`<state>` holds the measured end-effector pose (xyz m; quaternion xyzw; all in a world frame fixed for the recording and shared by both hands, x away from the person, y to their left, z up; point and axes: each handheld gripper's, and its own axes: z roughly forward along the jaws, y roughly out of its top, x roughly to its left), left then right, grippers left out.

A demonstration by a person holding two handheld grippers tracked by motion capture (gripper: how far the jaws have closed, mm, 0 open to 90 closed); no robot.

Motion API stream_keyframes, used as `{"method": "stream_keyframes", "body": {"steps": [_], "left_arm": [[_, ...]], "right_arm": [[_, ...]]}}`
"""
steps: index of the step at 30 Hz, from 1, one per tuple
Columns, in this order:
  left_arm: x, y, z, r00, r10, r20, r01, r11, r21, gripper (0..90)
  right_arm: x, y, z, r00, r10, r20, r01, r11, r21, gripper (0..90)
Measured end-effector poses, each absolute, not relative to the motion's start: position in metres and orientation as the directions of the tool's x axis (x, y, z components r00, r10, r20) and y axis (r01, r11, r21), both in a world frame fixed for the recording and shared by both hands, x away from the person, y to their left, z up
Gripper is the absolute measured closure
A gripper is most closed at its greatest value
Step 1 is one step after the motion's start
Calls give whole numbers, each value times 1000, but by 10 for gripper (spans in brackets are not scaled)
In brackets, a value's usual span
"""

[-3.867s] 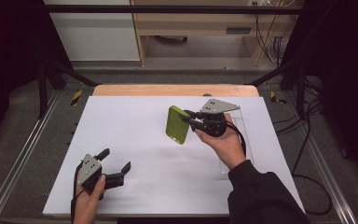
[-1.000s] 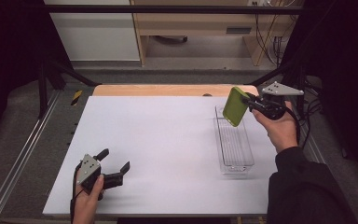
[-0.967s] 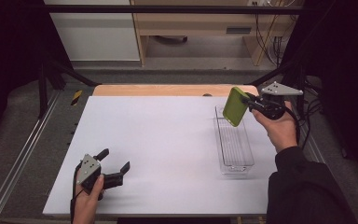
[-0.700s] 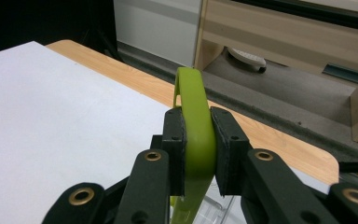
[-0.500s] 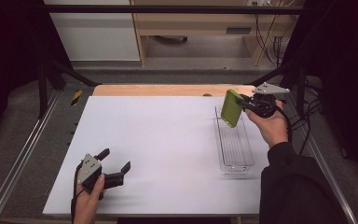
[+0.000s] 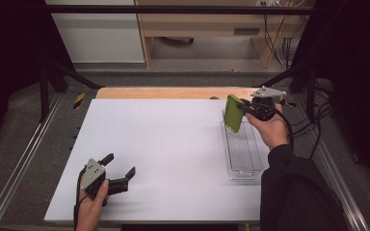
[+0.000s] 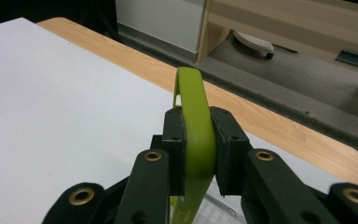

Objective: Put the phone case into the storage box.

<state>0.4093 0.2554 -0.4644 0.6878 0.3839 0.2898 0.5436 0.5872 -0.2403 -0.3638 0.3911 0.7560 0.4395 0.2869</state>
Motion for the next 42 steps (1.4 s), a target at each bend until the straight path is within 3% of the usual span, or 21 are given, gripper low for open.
{"method": "stream_keyframes", "body": {"steps": [26,42], "left_arm": [[410,256,-465,539,842,-25,218,-110,970,42],[410,253,-465,545,838,-27,222,-113,968,42]], "right_arm": [[598,-235,-376,-525,845,-102,357,327,875,767],[606,-241,-380,-431,888,-158,374,336,864,752]]}}
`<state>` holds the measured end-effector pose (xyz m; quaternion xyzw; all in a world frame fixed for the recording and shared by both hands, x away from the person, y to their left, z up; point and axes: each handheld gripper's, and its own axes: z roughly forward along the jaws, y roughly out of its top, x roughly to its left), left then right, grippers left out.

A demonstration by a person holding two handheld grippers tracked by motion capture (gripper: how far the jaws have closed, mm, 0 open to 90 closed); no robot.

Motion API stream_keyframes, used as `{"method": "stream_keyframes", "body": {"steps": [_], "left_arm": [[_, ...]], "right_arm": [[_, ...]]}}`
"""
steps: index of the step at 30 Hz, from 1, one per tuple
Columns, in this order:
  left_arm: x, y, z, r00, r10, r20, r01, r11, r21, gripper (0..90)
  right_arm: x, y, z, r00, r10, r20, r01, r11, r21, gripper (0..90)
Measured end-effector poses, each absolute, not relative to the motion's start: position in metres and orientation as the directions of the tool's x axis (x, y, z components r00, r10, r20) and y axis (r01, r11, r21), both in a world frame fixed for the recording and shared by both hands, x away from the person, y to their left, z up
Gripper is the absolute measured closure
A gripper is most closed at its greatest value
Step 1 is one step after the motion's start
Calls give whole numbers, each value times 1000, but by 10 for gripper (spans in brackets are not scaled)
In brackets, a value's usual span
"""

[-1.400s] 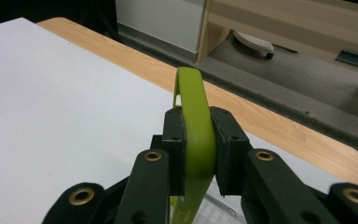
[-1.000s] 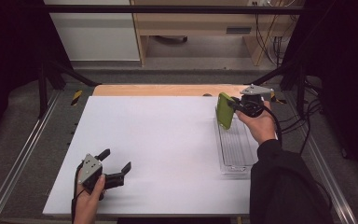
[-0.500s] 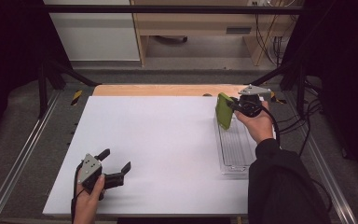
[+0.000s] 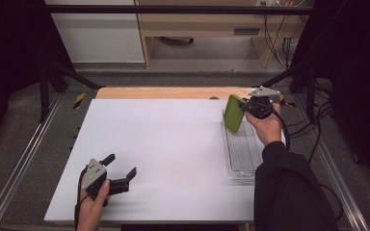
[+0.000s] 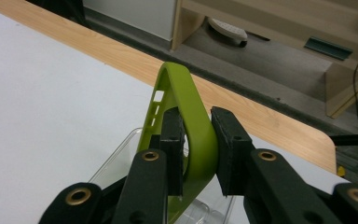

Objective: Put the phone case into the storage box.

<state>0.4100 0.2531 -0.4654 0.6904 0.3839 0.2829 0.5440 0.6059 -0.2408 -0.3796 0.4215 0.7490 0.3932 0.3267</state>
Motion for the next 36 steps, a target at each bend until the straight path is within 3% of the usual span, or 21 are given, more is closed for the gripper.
{"method": "stream_keyframes", "body": {"steps": [19,36], "left_arm": [[410,256,-465,529,848,-32,223,-102,970,43],[411,257,-465,523,851,-34,225,-99,969,43]], "right_arm": [[613,-230,-384,-336,920,-204,364,326,872,693],[617,-219,-386,-312,925,-215,334,319,887,675]]}}
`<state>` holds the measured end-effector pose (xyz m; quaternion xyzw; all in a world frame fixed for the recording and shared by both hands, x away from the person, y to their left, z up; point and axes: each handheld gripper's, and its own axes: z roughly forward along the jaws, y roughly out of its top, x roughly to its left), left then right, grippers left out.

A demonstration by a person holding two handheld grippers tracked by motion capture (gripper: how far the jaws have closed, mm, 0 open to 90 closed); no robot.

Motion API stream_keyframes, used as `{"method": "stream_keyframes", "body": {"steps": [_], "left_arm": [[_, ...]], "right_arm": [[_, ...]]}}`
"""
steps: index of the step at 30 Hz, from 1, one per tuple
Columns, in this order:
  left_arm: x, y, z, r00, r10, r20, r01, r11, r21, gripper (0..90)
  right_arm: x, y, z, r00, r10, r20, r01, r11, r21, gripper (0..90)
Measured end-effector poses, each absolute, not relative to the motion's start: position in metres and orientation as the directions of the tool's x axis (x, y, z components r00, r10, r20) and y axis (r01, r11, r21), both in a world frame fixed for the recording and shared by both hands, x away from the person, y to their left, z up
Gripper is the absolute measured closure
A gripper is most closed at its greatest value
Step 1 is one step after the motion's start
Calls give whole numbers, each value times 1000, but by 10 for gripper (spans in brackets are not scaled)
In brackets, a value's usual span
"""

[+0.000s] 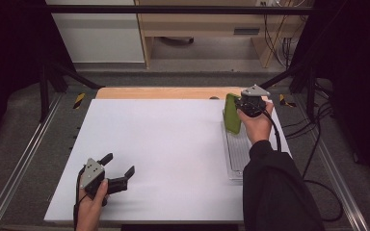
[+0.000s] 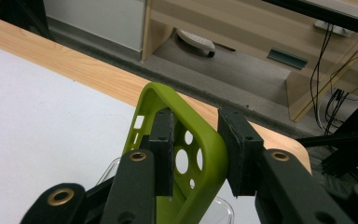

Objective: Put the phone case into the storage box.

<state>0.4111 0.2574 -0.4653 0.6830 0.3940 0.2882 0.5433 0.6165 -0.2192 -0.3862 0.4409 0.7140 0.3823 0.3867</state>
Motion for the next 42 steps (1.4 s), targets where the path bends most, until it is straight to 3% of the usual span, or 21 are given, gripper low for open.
{"method": "stream_keyframes", "body": {"steps": [42], "left_arm": [[411,255,-465,533,846,-33,223,-103,969,43]], "right_arm": [[629,-214,-391,-298,931,-211,337,309,889,628]]}}
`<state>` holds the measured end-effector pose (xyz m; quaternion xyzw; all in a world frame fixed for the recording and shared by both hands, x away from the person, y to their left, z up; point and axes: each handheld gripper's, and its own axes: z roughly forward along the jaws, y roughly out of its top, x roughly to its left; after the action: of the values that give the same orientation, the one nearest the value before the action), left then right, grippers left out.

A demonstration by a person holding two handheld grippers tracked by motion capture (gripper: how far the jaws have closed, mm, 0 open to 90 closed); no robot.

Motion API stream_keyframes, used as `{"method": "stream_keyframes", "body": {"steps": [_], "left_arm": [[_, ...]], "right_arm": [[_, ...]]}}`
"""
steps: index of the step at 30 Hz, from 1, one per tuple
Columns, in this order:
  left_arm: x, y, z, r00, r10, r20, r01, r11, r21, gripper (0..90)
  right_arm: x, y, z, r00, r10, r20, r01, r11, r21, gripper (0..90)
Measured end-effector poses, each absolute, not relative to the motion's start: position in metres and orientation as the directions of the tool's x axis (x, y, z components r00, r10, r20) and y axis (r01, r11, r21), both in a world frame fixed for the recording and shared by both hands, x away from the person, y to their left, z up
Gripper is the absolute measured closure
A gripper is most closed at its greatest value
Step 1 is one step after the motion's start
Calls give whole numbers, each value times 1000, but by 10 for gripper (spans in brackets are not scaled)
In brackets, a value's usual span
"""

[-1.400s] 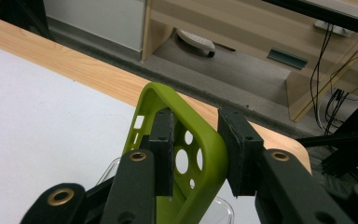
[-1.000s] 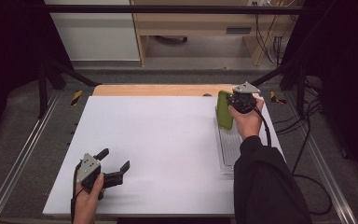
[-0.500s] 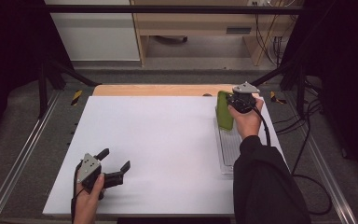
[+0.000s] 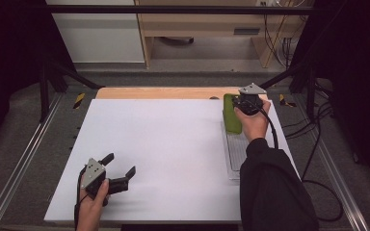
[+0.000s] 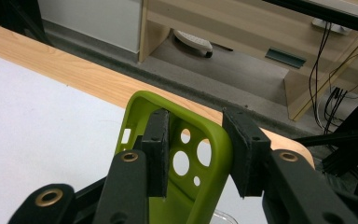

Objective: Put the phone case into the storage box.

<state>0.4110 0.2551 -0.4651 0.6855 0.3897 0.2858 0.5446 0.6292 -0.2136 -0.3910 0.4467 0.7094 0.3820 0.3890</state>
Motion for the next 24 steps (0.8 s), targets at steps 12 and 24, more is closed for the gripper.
{"method": "stream_keyframes", "body": {"steps": [12,24], "left_arm": [[411,255,-465,534,845,-34,223,-102,969,42],[411,255,-465,533,845,-37,223,-98,970,42]], "right_arm": [[633,-213,-391,-286,937,-201,348,297,889,613],[636,-214,-393,-283,939,-198,364,296,883,593]]}}
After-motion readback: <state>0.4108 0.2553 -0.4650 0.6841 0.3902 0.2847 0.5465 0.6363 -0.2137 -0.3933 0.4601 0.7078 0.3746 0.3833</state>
